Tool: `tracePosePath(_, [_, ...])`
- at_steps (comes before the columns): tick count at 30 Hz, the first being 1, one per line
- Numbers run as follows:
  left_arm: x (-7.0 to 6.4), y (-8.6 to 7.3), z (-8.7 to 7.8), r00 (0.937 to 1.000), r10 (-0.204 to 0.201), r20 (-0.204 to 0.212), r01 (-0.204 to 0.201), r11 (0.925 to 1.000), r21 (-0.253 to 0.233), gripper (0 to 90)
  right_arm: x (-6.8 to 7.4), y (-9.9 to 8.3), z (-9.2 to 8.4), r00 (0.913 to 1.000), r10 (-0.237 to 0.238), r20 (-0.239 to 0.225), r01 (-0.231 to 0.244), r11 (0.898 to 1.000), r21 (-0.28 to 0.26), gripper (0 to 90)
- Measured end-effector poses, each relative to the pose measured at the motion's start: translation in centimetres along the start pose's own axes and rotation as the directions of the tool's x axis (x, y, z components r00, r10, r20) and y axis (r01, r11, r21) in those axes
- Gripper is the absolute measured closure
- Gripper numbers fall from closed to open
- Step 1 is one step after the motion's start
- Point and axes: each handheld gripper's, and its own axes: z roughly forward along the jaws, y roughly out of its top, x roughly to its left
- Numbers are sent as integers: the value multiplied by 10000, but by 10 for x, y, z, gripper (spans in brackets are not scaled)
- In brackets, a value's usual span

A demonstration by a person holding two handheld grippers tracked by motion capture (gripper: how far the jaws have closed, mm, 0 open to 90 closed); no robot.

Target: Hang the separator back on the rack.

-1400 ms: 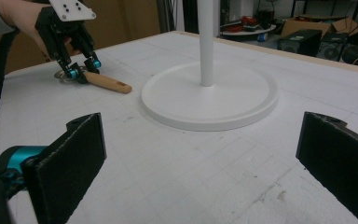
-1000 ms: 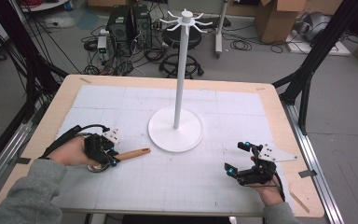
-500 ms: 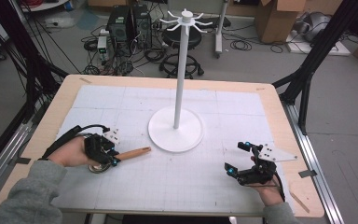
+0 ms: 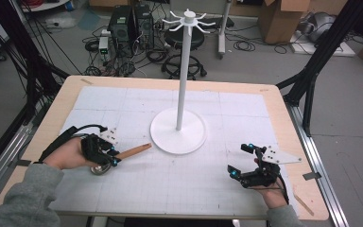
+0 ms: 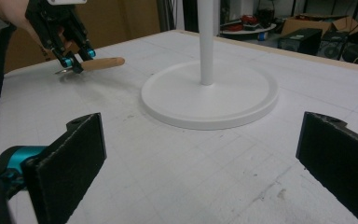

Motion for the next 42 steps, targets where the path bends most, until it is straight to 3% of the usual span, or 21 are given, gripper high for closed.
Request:
tracePosePath(5, [-2,0,-7,10000,-26,-68,24,9997,-251,694,0,0,0,10000,-15,10,15,10000,1,6])
tracePosePath(11, [-5,2,-12,9993,-366,-82,360,9973,-633,694,0,0,0,10000,-38,12,38,10000,0,6])
tracePosePath(17, [-9,2,-16,9989,-454,-104,434,9876,-1507,694,1,0,1,10000,-8,-29,8,10000,36,6])
tracePosePath(20, [-12,2,-19,9991,-410,-136,370,9754,-2172,694,1,0,1,10000,-16,-32,16,10000,-6,6])
tracePosePath(27, [-12,2,-26,9971,-663,-362,535,9581,-2813,694,2,1,1,10000,-3,-44,3,10000,-26,6])
tracePosePath(30, [-13,-1,-26,9942,-1051,-242,912,9387,-3325,694,2,1,1,10000,-76,-47,76,10000,-19,6])
tracePosePath(33, [-14,-5,-27,9910,-1285,-364,1066,9254,-3636,694,2,1,1,10000,-60,-54,60,10000,-18,6])
tracePosePath(36, [-16,-8,-28,9897,-1414,-222,1195,9014,-4162,694,2,2,1,9999,-108,-20,108,9999,-75,6])
tracePosePath(42, [-16,-11,-28,9844,-1753,-180,1489,8820,-4471,694,2,2,2,9999,-86,-55,86,10000,-28,6])
